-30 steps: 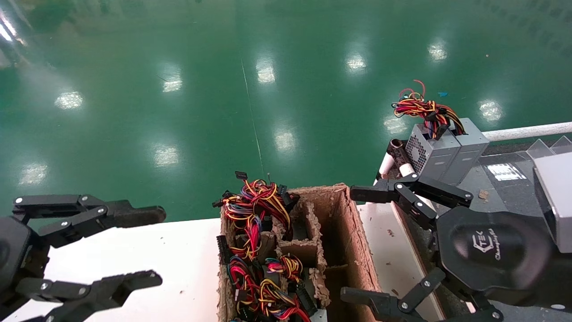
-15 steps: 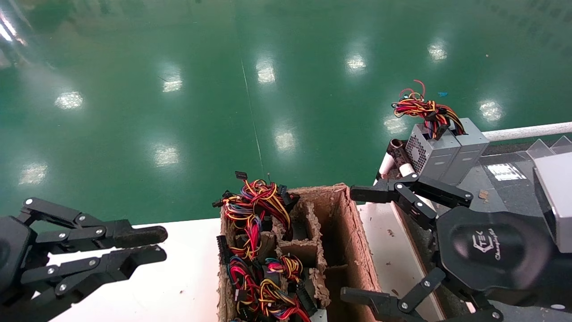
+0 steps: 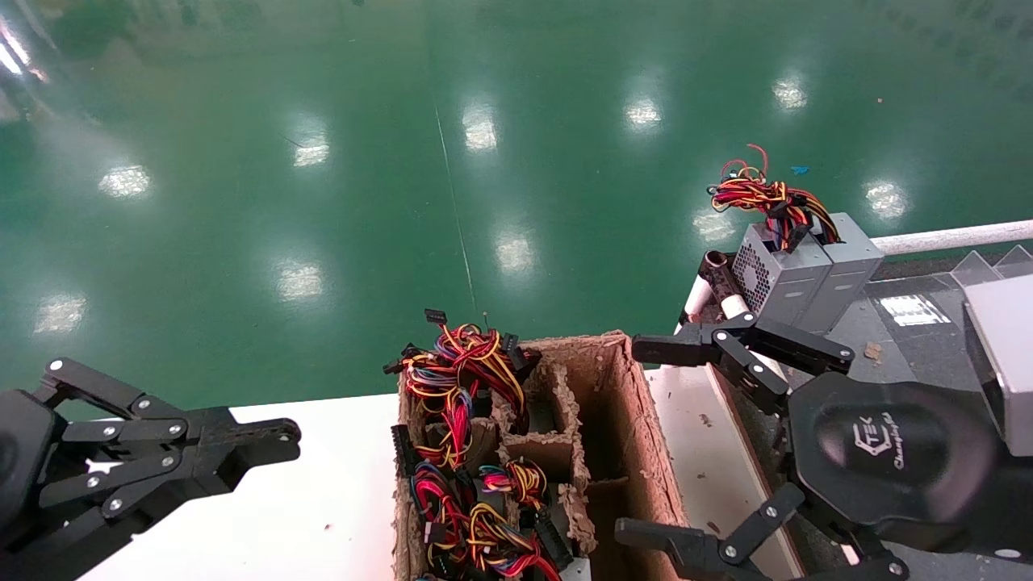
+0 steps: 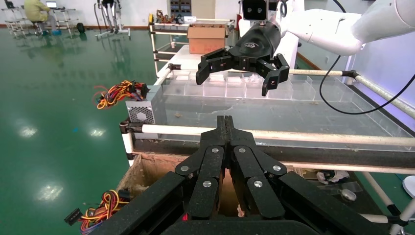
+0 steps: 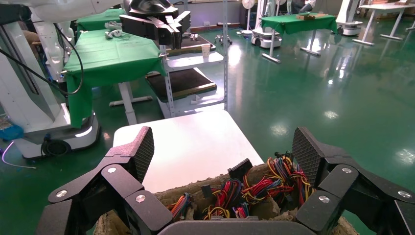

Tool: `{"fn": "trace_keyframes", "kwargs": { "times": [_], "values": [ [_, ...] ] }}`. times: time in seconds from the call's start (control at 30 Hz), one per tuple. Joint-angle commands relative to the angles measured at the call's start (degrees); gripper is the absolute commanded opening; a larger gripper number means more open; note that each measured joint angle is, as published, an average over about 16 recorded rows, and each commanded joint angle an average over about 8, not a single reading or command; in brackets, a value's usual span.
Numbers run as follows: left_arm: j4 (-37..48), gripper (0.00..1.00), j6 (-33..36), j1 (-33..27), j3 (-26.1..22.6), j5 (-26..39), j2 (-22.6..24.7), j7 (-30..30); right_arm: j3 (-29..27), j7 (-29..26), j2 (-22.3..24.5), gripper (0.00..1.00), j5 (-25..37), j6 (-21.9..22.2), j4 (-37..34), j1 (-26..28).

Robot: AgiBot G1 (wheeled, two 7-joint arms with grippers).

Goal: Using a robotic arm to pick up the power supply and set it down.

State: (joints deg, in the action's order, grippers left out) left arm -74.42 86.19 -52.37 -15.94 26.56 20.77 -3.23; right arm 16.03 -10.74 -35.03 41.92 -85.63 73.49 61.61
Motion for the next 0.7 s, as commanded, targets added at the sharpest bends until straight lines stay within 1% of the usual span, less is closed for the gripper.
{"fn": "trace_keyframes", "kwargs": {
  "times": [0.03, 0.37, 0.57, 0.7],
  "values": [
    [0.0, 1.0, 0.0, 0.0, 0.0, 0.0, 0.0, 0.0, 0.0, 0.0, 0.0, 1.0, 0.0, 0.0, 0.0, 0.0],
    [0.07, 1.0, 0.03, -0.03, -0.03, 0.0, 0.01, 0.02, 0.45, -0.34, 0.2, 1.0, 1.26, 0.7, 0.23, -0.09],
    [0.12, 1.0, 0.07, -0.09, -0.08, 0.0, 0.02, 0.04, 2.07, -2.29, 0.61, 1.0, 5.01, 2.44, 1.77, 0.23],
    [0.13, 1.0, 0.08, -0.11, -0.11, -0.01, 0.02, 0.04, 4.07, -4.44, 0.57, 1.0, 8.2, 2.19, 2.75, 1.29]
  ]
}}
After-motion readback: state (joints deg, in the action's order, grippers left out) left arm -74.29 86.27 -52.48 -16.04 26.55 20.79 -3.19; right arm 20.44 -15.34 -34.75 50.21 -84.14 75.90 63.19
